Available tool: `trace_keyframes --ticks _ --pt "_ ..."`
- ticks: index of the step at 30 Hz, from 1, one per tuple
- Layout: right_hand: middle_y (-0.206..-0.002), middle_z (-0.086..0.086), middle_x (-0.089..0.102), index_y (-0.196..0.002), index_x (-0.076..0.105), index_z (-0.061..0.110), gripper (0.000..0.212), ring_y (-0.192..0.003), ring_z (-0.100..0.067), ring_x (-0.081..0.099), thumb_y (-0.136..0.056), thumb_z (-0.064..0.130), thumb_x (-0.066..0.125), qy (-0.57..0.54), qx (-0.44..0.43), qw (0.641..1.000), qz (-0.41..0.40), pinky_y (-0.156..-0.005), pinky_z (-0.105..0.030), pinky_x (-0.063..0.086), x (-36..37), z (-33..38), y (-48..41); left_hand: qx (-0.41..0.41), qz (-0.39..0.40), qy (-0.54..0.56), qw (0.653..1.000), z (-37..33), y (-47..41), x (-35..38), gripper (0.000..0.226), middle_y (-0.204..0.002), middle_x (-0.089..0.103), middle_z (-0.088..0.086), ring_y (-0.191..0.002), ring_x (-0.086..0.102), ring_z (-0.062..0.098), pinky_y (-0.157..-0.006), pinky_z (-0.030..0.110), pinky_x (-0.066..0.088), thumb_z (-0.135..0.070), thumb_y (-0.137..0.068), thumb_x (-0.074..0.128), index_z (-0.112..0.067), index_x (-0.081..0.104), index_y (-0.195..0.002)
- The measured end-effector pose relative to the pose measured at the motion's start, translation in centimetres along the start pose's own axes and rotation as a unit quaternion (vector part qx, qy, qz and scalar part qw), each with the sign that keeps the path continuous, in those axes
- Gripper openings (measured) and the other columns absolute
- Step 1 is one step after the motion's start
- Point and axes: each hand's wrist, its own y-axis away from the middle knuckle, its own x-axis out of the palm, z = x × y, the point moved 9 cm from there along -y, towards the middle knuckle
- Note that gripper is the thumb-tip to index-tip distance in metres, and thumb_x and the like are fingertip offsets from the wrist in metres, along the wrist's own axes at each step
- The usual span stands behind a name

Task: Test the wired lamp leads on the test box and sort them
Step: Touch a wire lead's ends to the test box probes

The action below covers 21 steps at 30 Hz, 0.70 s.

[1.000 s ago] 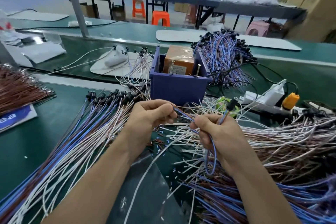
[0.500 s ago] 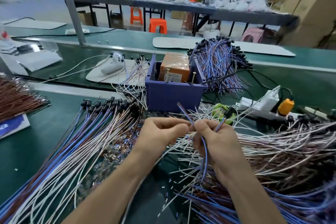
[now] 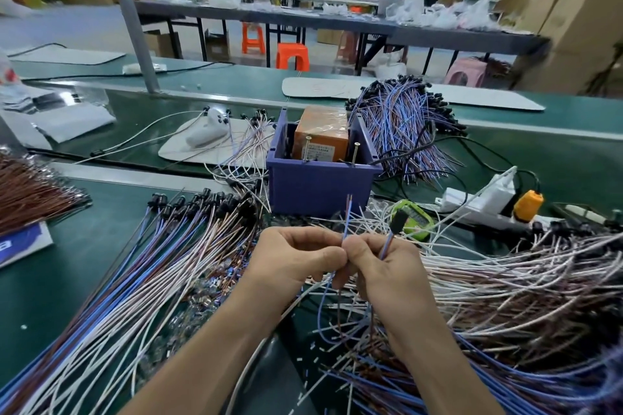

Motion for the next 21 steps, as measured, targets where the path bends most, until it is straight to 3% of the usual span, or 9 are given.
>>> trace_keyframes --ticks 4,7,9,12,15,19,21 --pt "-0.063 -0.011 0.072 -0.075 0.077 0.017 0.034 -0.038 0.001 0.050 -0.103 0.015 0.058 0.002 -0.001 0.999 -0.033 -0.043 -0.007 0.036 -0.5 -0.2 -0.2 -0.003 -0.040 0.023 0.999 0.0 0.0 -0.7 0.005 -0.075 0.076 0.009 -0.067 0.068 0.013 -0.065 0.018 0.054 -0.011 -0.073 0.085 -0.011 0.081 -0.075" --pt "-0.061 -0.007 0.072 -0.076 0.079 0.020 0.031 -0.040 0.001 0.050 -0.101 0.018 0.061 0.030 -0.006 0.999 -0.042 -0.047 -0.008 0.038 -0.4 -0.2 -0.3 -0.010 -0.040 0.058 0.997 0.1 -0.1 -0.7 0.026 -0.085 0.079 0.015 -0.074 0.074 0.019 -0.068 0.023 0.057 -0.027 -0.061 0.086 -0.015 0.083 -0.083" --pt "-0.061 -0.005 0.072 -0.075 0.078 0.022 0.030 -0.048 -0.001 0.058 -0.100 0.020 0.062 0.041 -0.007 0.998 -0.038 -0.054 -0.011 0.043 -0.1 -0.2 -0.4 -0.016 -0.022 0.077 0.997 0.1 -0.2 -0.2 0.029 -0.085 0.079 0.015 -0.074 0.074 0.019 -0.068 0.023 0.058 -0.030 -0.064 0.084 -0.015 0.084 -0.088" --pt "-0.062 -0.004 0.073 -0.074 0.078 0.026 0.030 -0.050 -0.005 0.061 -0.100 0.022 0.064 0.045 -0.006 0.998 -0.051 -0.056 -0.013 0.044 -0.4 -0.3 -0.4 -0.032 -0.097 0.055 0.993 0.6 -0.6 -1.3 0.017 -0.067 0.073 0.006 -0.053 0.062 0.010 -0.052 0.016 0.049 -0.031 -0.082 0.077 -0.016 0.084 -0.077" --pt "-0.060 -0.009 0.071 -0.074 0.076 0.020 0.030 -0.041 -0.002 0.046 -0.100 0.024 0.063 0.025 0.005 0.997 -0.069 -0.047 -0.011 0.035 -0.7 -0.7 -0.3 -0.041 -0.203 -0.040 0.978 1.2 -0.5 -3.9 0.031 -0.045 0.053 -0.003 -0.036 0.037 0.008 -0.038 0.016 0.031 -0.029 -0.095 0.069 -0.023 0.081 -0.067" --pt "-0.057 -0.011 0.067 -0.068 0.076 0.016 0.036 -0.049 -0.010 0.052 -0.101 0.020 0.061 -0.039 0.030 0.992 -0.115 -0.059 -0.025 0.040 -1.6 -1.1 -0.4 -0.070 -0.144 -0.129 0.979 1.3 -1.0 -4.1 0.029 -0.040 0.049 0.001 -0.034 0.036 0.012 -0.038 0.017 0.028 -0.030 -0.096 0.069 -0.027 0.081 -0.069" --pt "-0.058 -0.010 0.068 -0.068 0.075 0.016 0.035 -0.050 -0.009 0.054 -0.100 0.019 0.061 -0.027 0.023 0.996 -0.082 -0.060 -0.022 0.042 -1.4 -0.3 -0.2 -0.102 -0.117 -0.136 0.978 1.8 -1.2 -4.2 0.025 -0.041 0.050 0.003 -0.035 0.036 0.013 -0.040 0.018 0.028 -0.027 -0.093 0.070 -0.026 0.082 -0.070"
